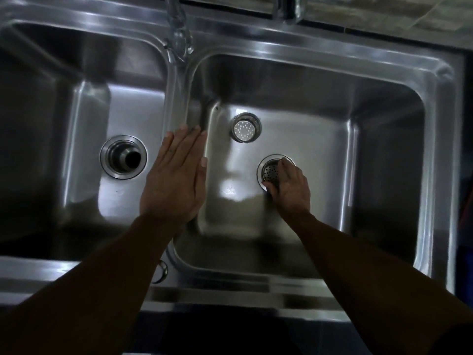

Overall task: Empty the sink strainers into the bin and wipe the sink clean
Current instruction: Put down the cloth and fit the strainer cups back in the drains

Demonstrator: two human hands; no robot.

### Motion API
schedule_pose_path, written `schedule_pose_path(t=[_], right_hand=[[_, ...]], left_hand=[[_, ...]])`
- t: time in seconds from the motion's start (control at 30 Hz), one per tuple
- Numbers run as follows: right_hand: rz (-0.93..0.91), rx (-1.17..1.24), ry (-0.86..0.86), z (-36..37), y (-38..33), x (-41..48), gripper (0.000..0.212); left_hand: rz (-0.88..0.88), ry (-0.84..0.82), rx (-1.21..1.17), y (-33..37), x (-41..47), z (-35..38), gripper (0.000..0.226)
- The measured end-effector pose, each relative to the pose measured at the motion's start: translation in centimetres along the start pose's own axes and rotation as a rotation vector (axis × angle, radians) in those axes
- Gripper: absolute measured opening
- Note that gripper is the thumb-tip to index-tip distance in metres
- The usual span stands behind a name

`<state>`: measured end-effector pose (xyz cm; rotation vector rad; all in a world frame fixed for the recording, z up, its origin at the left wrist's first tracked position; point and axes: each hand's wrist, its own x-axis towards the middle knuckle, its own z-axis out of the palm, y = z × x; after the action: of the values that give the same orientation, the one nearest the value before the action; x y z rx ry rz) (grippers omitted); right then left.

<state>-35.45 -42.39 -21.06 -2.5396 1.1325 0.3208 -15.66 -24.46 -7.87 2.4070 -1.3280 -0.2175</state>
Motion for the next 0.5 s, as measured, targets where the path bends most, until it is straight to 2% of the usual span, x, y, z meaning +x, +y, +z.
schedule_pose_path(t=[0.3, 0.5], right_hand=[[0.003, 0.051, 0.006, 0.5, 0.3, -0.2, 0.067], [-0.161, 0.176, 0.294, -1.9, -3.5, 2.8, 0.056]], left_hand=[[0.01, 0.016, 0.0, -0.2, -0.1, 0.2, 0.046], [0.01, 0.029, 0.002, -0.4, -0.1, 0.4, 0.046]])
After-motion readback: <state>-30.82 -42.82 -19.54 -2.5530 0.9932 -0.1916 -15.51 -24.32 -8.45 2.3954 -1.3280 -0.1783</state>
